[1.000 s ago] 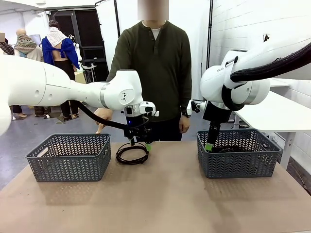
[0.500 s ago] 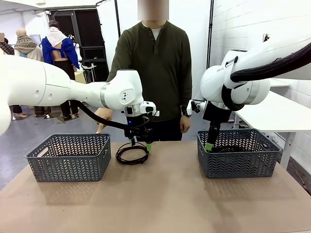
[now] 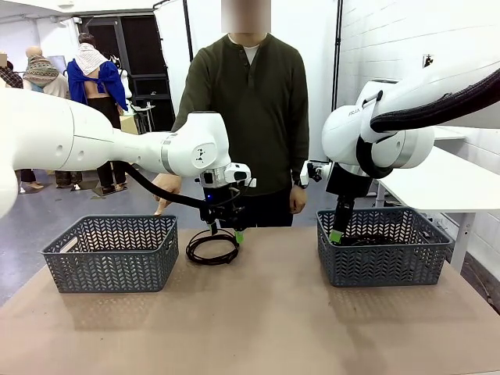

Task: Organize the cables according to human instructions.
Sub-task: Pick up a bundle of cables and place it in the basket indicated by the human.

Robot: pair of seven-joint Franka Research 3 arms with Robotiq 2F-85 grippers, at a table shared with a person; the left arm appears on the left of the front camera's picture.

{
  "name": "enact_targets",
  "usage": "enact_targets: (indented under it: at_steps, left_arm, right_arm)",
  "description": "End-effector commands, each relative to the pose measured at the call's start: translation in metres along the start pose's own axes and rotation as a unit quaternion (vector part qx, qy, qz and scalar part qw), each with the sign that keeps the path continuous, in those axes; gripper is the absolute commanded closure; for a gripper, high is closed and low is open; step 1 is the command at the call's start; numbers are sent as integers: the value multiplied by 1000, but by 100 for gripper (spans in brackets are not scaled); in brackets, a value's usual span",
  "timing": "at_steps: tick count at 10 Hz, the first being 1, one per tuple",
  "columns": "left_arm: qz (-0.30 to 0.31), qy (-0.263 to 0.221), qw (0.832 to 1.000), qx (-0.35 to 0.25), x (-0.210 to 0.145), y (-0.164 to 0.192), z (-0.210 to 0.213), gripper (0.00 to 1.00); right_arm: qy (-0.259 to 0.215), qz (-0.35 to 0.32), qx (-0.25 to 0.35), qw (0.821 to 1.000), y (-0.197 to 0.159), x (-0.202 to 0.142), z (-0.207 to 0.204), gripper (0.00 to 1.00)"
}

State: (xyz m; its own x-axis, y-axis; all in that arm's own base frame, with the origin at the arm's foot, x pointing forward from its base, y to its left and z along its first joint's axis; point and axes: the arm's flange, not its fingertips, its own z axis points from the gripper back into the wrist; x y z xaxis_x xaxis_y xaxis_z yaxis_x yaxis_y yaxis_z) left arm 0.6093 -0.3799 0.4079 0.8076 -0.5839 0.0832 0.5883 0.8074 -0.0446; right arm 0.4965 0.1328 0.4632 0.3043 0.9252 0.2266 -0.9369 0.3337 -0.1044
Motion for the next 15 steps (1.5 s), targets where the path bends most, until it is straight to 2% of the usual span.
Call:
enact_targets:
  at_steps: [1,5,9,12,15]
  left_arm:
    - [0,0,1000,0,0,0,0,0]
    - [65,27,998,6,18,5,-6,0]
    - [143,32,989,10,37,4,-15,0]
    - [148,-8,989,22,49,4,-31,0]
    - [169,-22,985,30,56,9,-44,0]
  right_arm:
    - [5,0,0,1000,-2,0,0,0]
    - [5,0,0,1000,-2,0,0,0]
    - [5,0,0,1000,-2,0,0,0]
    - [5,0,0,1000,-2,0,0,0]
    - [5,0,0,1000,-2,0,0,0]
